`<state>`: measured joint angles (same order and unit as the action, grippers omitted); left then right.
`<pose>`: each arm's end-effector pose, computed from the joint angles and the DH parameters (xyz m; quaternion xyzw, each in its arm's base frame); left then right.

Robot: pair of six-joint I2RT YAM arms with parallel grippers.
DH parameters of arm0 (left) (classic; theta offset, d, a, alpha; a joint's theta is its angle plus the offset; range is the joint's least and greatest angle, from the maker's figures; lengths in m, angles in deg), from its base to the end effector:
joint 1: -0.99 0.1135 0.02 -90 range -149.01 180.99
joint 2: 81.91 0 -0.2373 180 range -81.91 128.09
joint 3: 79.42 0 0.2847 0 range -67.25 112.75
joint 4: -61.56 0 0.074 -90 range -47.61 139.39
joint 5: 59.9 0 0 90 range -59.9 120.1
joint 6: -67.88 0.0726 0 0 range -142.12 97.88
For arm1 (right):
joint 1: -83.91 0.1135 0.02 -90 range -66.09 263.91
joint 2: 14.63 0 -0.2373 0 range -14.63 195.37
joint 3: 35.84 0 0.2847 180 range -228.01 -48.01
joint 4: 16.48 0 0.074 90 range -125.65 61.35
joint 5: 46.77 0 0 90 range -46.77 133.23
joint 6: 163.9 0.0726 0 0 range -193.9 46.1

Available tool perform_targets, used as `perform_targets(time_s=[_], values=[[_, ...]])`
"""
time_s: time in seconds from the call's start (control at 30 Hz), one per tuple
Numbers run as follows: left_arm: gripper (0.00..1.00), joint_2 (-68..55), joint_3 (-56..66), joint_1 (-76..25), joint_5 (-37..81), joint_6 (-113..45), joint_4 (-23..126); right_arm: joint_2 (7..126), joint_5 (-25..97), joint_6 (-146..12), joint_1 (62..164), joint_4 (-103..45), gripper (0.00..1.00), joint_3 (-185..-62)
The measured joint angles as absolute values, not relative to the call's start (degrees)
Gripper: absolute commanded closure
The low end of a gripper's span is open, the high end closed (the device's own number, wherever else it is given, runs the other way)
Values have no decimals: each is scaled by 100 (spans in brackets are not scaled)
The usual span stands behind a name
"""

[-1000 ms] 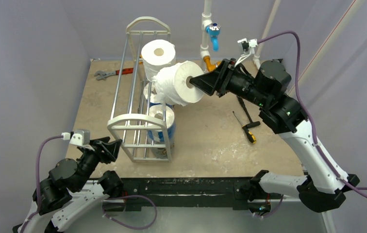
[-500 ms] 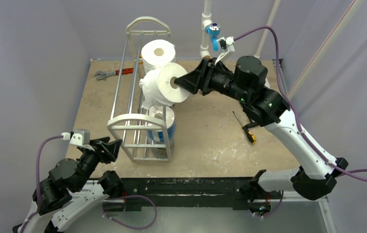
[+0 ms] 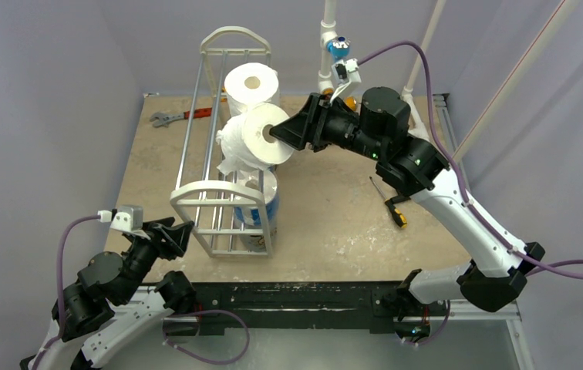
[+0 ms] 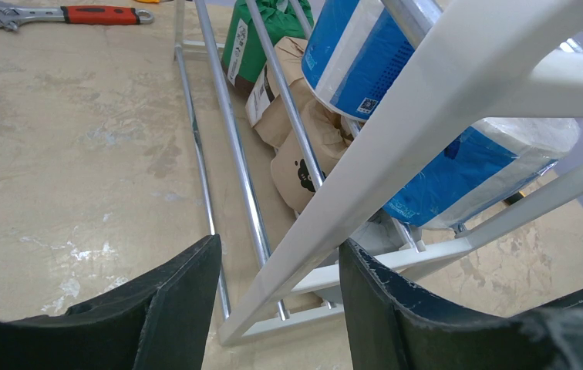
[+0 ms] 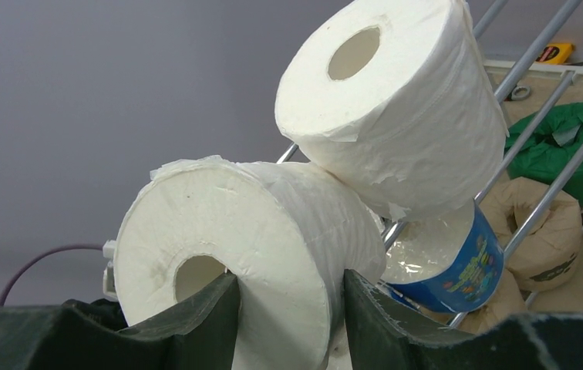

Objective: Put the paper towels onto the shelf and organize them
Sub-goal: Place the paper towel on the shelf.

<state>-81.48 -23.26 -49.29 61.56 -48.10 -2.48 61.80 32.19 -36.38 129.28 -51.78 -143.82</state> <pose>0.0787 -0.0354 0.3309 -0.0201 0.7492 -0.2274 0.6218 0.2373 0.2602 0.4836 -0.1153 0.7203 0.5030 0.4636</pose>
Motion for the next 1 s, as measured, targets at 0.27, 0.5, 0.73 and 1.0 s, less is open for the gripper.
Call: perform_targets(time_s=[0.27,0.5,0.73,1.0], values=[[44,-8148,-2326,-4929,6156,-4810,-248,6193,3221,-3631,12928,-5172,41,-14456],[44,-8148,-2326,-4929,6159,-4810,-251,6193,3223,-3618,12928,-5121,37,-14578],[44,-8148,-2326,-4929,6172,-4810,-255,6219,3254,-3594,12928,-5130,36,-14578],[43,-8148,-2326,-4929,6178,-4810,-257,6236,3321,-3585,12928,-5121,26,-14578]])
